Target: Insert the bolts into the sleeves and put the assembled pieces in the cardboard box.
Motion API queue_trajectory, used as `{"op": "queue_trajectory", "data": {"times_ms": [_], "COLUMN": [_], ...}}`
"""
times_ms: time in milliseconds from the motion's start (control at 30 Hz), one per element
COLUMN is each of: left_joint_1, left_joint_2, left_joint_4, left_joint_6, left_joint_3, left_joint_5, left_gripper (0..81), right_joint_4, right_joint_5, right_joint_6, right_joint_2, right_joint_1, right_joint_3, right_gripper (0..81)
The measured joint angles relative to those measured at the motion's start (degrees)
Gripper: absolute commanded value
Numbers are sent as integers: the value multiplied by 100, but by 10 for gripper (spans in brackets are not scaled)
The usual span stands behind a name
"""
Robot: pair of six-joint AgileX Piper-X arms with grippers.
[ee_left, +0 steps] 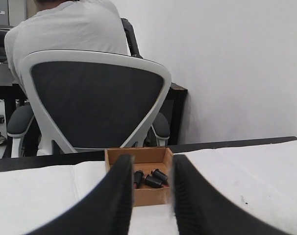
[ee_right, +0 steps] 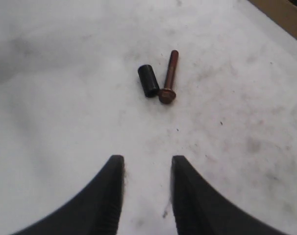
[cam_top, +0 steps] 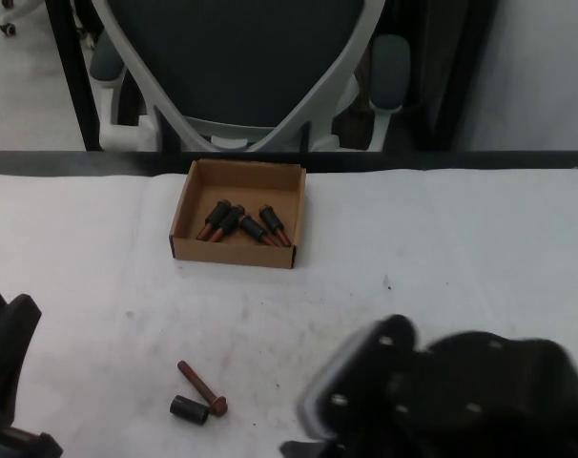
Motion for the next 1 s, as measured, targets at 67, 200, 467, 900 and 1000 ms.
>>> {"op": "queue_trajectory", "data": {"times_ms": [67, 200, 467, 900, 1000], "left_joint_1": [0, 0, 0, 0, 0], "left_joint_2": [0, 0, 0, 0, 0], "left_joint_4": [15, 36, 43, 43, 43], "left_joint_6": [0, 0, 0, 0, 0], "left_joint_3": [0, 0, 0, 0, 0], "left_joint_5": [0, 24, 38, 38, 38], "left_gripper": [266, 266, 266, 266, 266], "right_joint_4": [115, 710, 1591, 2642, 2662], "right_joint_5": [-148, -515, -1021, -1670, -1562], "right_joint_6": [-58, -111, -356, -477, -485], "right_joint_2": [347, 1041, 2114, 3619, 3682], "right_joint_1": [-79, -380, -887, -955, -955], "right_joint_3": [-294, -994, -2211, -3767, -3850], "right_gripper": [312, 312, 312, 312, 312]}}
